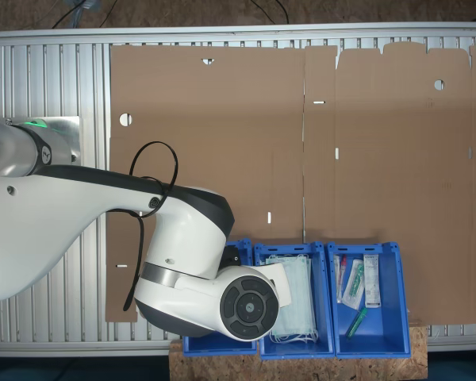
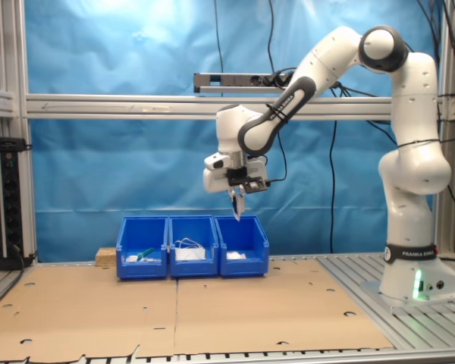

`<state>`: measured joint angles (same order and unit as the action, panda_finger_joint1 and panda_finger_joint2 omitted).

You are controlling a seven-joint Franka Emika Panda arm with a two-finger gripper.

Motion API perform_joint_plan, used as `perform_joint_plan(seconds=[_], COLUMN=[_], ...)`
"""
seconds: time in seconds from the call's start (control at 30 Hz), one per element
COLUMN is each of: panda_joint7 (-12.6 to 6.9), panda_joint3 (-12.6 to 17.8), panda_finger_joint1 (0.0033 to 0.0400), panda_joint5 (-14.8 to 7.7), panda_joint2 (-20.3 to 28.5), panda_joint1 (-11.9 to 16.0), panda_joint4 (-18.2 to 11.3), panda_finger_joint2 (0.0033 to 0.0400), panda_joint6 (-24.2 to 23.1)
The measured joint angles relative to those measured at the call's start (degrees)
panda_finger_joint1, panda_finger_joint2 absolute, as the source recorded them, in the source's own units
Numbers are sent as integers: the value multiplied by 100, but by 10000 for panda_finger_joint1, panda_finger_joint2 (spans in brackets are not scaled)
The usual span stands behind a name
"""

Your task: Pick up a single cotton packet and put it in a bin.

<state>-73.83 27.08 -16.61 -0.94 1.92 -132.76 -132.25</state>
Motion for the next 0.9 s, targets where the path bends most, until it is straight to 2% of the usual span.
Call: perform_joint_plan(seconds=[0.4,0.9], panda_joint7=[-122,-176], panda_joint3=[1,1], panda_finger_joint1=[54,54], panda_joint5=[149,189], panda_joint2=[0,0], panda_joint1=[0,0], panda_joint4=[0,0], panda_finger_joint2=[54,54], panda_joint6=[0,0])
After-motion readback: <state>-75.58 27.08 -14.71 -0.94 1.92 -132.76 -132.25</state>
